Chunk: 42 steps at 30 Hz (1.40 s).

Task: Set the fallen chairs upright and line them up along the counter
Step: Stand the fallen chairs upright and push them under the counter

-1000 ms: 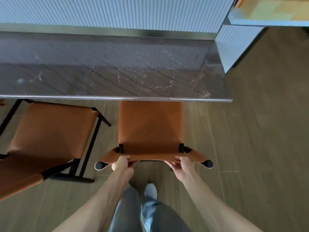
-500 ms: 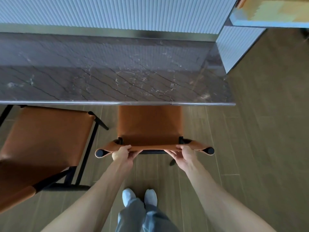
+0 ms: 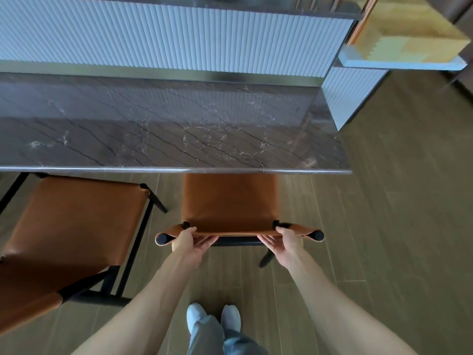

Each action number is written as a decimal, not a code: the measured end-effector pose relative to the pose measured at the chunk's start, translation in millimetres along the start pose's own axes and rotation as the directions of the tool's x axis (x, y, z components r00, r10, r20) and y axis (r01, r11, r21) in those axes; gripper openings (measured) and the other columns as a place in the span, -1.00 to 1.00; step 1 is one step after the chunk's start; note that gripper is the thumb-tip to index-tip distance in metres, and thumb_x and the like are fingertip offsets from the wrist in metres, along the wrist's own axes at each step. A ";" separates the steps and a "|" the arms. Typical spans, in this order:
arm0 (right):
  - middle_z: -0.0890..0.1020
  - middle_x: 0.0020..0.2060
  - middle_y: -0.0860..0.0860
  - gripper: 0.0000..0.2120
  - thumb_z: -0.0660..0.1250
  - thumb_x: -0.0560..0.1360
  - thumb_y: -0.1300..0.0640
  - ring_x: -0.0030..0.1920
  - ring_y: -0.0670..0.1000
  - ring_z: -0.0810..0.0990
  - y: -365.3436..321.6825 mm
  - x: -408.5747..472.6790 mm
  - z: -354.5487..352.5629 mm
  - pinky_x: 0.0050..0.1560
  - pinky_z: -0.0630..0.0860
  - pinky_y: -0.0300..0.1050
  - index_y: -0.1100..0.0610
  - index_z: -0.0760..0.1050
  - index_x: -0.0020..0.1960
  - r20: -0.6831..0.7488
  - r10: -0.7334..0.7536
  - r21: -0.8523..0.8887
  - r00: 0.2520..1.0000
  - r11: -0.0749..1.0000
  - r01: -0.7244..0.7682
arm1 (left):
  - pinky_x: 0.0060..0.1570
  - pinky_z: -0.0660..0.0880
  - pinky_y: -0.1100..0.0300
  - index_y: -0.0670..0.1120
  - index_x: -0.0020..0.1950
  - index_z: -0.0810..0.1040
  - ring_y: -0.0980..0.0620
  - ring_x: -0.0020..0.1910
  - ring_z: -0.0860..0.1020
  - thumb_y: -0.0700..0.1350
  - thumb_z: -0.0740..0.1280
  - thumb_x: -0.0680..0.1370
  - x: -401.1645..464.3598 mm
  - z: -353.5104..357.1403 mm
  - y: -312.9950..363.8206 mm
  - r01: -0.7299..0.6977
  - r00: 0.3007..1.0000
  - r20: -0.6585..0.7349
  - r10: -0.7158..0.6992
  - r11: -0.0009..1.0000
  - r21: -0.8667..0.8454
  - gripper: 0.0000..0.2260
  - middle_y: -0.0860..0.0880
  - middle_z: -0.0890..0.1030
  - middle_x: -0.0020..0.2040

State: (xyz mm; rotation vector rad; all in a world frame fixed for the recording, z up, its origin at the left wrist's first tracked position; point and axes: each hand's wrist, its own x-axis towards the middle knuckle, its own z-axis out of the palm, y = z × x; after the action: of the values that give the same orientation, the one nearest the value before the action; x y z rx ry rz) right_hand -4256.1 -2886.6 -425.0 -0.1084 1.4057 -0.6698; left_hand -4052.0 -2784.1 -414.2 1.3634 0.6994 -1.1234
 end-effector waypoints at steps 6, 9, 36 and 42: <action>0.57 0.24 0.34 -0.65 0.16 0.61 0.48 0.11 0.33 0.63 -3.9 3.9 3.4 0.18 0.61 0.29 0.35 0.40 0.38 -0.019 -0.016 0.013 1.000 1.000 0.016 | 0.23 0.50 -0.31 -0.31 0.43 0.33 -0.41 0.26 0.54 -0.45 0.18 0.62 7.4 -13.4 5.5 -0.005 1.000 0.015 0.006 0.997 -0.076 -0.63 -0.37 0.50 0.32; 0.58 0.20 0.35 -0.66 0.14 0.61 0.47 0.02 0.31 0.66 -5.1 9.0 12.2 0.14 0.63 0.26 0.36 0.41 0.36 -0.045 -0.007 -0.007 0.999 1.000 0.007 | 0.22 0.50 -0.31 -0.31 0.41 0.37 -0.43 0.26 0.53 -0.46 0.19 0.61 11.7 -7.9 9.2 0.008 1.000 0.012 -0.007 0.995 -0.095 -0.64 -0.37 0.50 0.31; 0.64 0.14 -0.01 -0.68 0.14 0.72 0.08 0.09 -0.10 0.62 227.8 -289.7 117.9 0.11 0.52 -0.28 0.18 0.55 0.33 0.719 -0.481 -0.225 0.501 0.522 0.823 | 0.38 0.42 0.02 0.06 0.31 0.55 0.07 0.24 0.57 0.05 0.23 0.68 -167.0 -310.0 128.0 -0.854 0.518 0.471 0.714 0.462 0.240 -0.75 0.03 0.63 0.22; 0.66 0.24 0.12 -0.65 0.14 0.72 0.05 0.21 0.09 0.64 343.0 -362.7 123.8 0.30 0.55 -0.02 0.20 0.56 0.34 0.711 -0.481 -0.236 0.513 0.524 0.818 | 0.43 0.39 -0.10 -0.08 0.39 0.51 -0.02 0.26 0.56 0.01 0.22 0.69 -206.1 -466.0 157.4 -0.858 0.514 0.364 0.777 0.455 0.241 -0.68 -0.06 0.62 0.23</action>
State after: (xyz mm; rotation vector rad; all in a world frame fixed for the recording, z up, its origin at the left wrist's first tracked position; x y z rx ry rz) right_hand -4020.3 -2468.4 -240.3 -1.3309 0.8624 -0.7616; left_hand -3883.4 -2312.8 -230.1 1.6122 -0.4177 -0.5601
